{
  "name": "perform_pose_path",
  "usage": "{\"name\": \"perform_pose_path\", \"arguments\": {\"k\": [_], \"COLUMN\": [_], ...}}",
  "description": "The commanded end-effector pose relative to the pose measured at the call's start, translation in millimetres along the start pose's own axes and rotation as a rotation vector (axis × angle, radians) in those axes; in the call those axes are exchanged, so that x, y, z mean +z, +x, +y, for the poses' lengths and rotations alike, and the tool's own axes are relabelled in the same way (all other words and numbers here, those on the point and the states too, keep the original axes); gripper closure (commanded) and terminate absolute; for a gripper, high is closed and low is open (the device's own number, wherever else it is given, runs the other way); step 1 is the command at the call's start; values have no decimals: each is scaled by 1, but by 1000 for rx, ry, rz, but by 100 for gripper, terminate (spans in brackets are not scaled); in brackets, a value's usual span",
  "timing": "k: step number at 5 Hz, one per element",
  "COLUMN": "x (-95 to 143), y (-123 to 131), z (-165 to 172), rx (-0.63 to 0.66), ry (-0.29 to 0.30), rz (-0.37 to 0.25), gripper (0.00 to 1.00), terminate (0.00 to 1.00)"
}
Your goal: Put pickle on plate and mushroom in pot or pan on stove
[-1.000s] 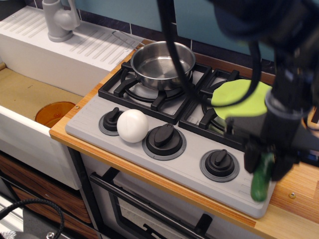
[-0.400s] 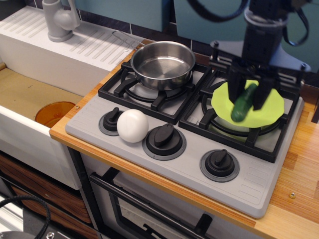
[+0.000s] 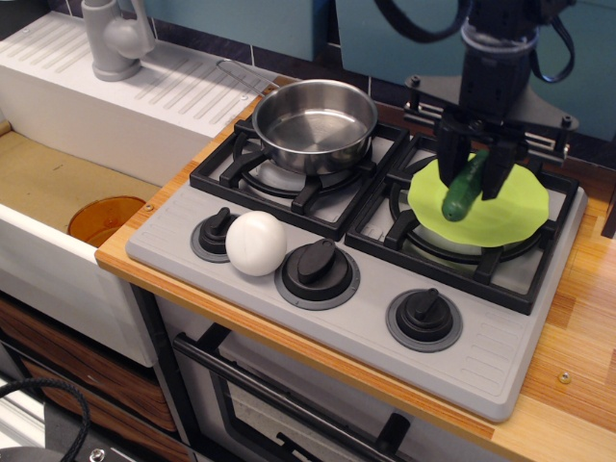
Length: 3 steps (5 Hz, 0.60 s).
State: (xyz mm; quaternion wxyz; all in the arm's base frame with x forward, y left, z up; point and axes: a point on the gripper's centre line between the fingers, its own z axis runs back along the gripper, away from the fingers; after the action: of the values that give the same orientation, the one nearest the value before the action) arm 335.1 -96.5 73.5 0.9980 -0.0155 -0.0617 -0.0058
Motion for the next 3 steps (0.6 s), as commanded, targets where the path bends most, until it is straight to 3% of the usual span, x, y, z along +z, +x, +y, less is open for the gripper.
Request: {"name": "perform_pose_path", "arguments": {"k": [1, 3], "x": [7, 1], "y": [31, 45], "z": [-7, 4], "rx": [-20, -52], "ry": [-8, -8], "rz": [-96, -100], "gripper": [100, 100], "terminate": [0, 0]}}
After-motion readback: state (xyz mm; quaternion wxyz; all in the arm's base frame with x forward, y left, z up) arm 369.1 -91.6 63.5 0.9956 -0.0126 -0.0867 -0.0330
